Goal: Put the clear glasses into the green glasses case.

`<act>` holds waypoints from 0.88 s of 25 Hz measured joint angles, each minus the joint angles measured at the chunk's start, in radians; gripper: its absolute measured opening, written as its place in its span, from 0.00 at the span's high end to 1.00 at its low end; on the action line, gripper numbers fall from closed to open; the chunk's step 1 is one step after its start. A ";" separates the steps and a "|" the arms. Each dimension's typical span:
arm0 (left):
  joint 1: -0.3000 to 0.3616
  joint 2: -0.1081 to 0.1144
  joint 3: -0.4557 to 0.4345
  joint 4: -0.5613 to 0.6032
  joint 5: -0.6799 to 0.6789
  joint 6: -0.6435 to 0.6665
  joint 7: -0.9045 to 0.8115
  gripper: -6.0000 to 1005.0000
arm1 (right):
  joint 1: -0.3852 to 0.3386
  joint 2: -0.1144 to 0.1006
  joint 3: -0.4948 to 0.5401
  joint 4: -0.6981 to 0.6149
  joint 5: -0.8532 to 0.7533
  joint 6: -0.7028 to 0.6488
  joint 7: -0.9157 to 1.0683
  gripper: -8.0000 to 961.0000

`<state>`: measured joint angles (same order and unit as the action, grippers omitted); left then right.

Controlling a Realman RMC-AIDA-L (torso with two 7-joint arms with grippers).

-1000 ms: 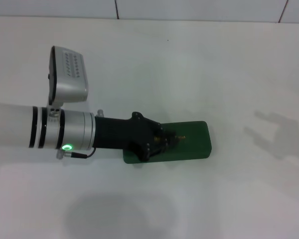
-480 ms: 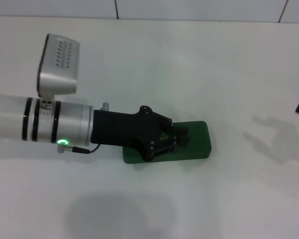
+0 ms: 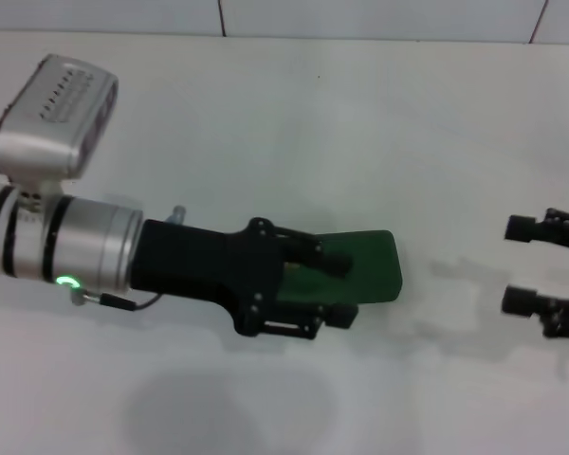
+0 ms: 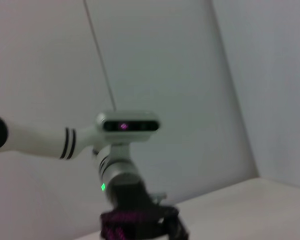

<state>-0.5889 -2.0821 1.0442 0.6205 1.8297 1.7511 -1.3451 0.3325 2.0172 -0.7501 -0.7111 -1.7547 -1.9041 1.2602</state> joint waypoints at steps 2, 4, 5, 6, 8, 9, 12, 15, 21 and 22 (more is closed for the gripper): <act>0.022 0.005 -0.005 0.047 -0.007 0.002 -0.050 0.49 | 0.001 0.001 -0.013 0.001 0.001 0.005 -0.002 0.17; 0.044 0.007 -0.006 0.089 -0.018 0.003 -0.066 0.43 | 0.012 0.008 -0.061 0.017 0.004 0.027 -0.016 0.08; 0.052 0.007 -0.007 0.106 -0.023 0.003 -0.069 0.39 | 0.017 0.008 -0.068 0.024 0.004 0.032 -0.019 0.07; 0.055 0.007 -0.007 0.114 -0.025 0.004 -0.069 0.36 | 0.022 0.009 -0.077 0.032 0.005 0.038 -0.023 0.07; 0.060 0.007 -0.007 0.122 -0.033 0.005 -0.071 0.29 | 0.037 0.009 -0.096 0.053 0.006 0.050 -0.034 0.07; 0.061 0.006 -0.007 0.120 -0.043 0.005 -0.072 0.27 | 0.044 0.010 -0.104 0.061 0.007 0.052 -0.040 0.07; 0.065 0.007 -0.008 0.116 -0.062 0.010 -0.072 0.21 | 0.057 0.011 -0.122 0.075 0.018 0.052 -0.055 0.07; 0.076 0.007 -0.012 0.115 -0.077 0.033 -0.072 0.16 | 0.068 0.011 -0.145 0.080 0.041 0.053 -0.067 0.07; 0.112 0.013 -0.043 0.114 -0.111 0.071 -0.063 0.14 | 0.085 0.011 -0.180 0.081 0.072 0.055 -0.079 0.07; 0.116 0.015 -0.045 0.114 -0.115 0.073 -0.064 0.14 | 0.088 0.011 -0.180 0.081 0.072 0.055 -0.079 0.07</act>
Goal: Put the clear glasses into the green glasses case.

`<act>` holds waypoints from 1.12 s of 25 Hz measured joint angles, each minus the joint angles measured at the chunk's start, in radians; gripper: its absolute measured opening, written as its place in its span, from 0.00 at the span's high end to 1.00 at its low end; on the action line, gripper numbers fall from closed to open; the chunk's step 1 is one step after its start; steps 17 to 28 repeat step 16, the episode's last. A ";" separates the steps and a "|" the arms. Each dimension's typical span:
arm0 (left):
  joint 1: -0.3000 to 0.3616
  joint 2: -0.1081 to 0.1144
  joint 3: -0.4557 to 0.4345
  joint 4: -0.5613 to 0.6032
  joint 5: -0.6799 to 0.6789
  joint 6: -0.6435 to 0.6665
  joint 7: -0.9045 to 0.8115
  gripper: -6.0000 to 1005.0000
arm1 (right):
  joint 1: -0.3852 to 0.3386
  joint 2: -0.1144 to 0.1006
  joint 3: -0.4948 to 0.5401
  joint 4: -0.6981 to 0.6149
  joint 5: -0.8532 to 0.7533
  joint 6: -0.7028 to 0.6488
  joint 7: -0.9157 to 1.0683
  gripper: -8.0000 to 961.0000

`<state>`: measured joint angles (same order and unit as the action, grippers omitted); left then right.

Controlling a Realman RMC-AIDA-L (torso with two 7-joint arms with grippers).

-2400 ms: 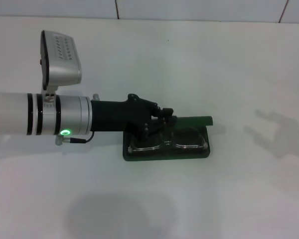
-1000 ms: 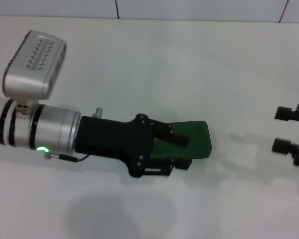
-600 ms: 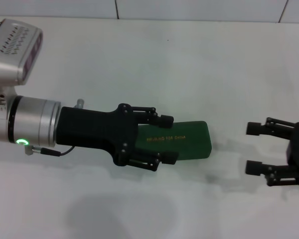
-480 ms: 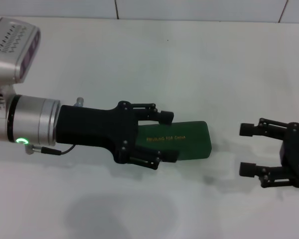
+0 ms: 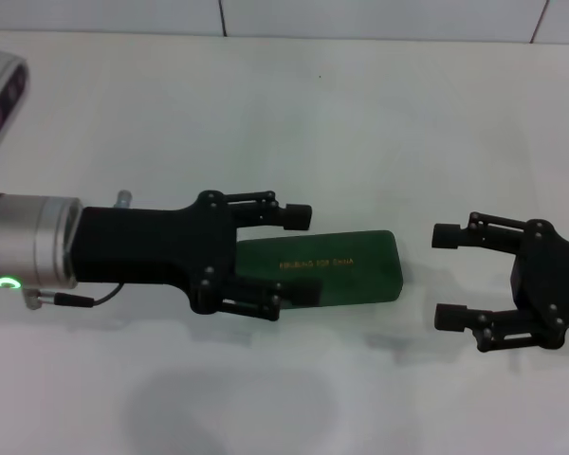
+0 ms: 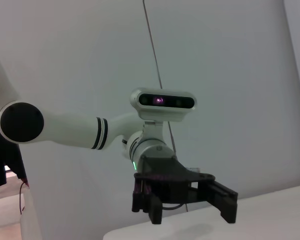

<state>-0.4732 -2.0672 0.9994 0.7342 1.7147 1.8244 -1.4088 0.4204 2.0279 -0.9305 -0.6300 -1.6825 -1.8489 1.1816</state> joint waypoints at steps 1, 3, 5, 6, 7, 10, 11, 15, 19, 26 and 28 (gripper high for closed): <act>0.003 0.001 -0.002 0.000 -0.004 0.002 0.000 0.14 | 0.002 0.000 0.000 0.001 0.000 0.000 0.000 0.07; 0.006 0.002 -0.002 0.000 -0.006 0.002 0.001 0.14 | 0.012 0.000 -0.002 0.005 0.000 0.001 0.000 0.07; 0.014 0.006 -0.002 0.000 -0.006 0.002 0.003 0.14 | 0.021 0.000 -0.008 0.009 0.000 0.003 0.000 0.07; 0.016 0.008 -0.002 0.000 -0.005 0.002 0.003 0.14 | 0.027 0.000 -0.013 0.012 0.000 0.006 -0.001 0.07; 0.018 0.010 -0.002 -0.003 -0.003 0.002 0.003 0.14 | 0.031 0.000 -0.018 0.015 0.000 0.011 -0.002 0.07; 0.021 0.017 -0.002 -0.018 0.000 0.002 0.010 0.14 | 0.037 0.000 -0.032 0.028 0.010 0.019 -0.018 0.07; 0.022 0.020 -0.002 -0.024 -0.002 0.002 0.015 0.14 | 0.038 0.000 -0.037 0.035 0.016 0.020 -0.028 0.07; 0.024 0.026 -0.002 -0.049 -0.005 0.001 0.030 0.14 | 0.041 0.000 -0.041 0.048 0.022 0.025 -0.048 0.07; 0.024 0.026 -0.002 -0.051 -0.005 0.001 0.030 0.14 | 0.042 0.000 -0.041 0.048 0.022 0.026 -0.048 0.07; 0.024 0.026 -0.002 -0.051 -0.005 0.001 0.030 0.14 | 0.042 0.000 -0.041 0.048 0.022 0.026 -0.048 0.07; 0.024 0.026 -0.002 -0.051 -0.005 0.001 0.030 0.14 | 0.042 0.000 -0.041 0.048 0.022 0.026 -0.048 0.07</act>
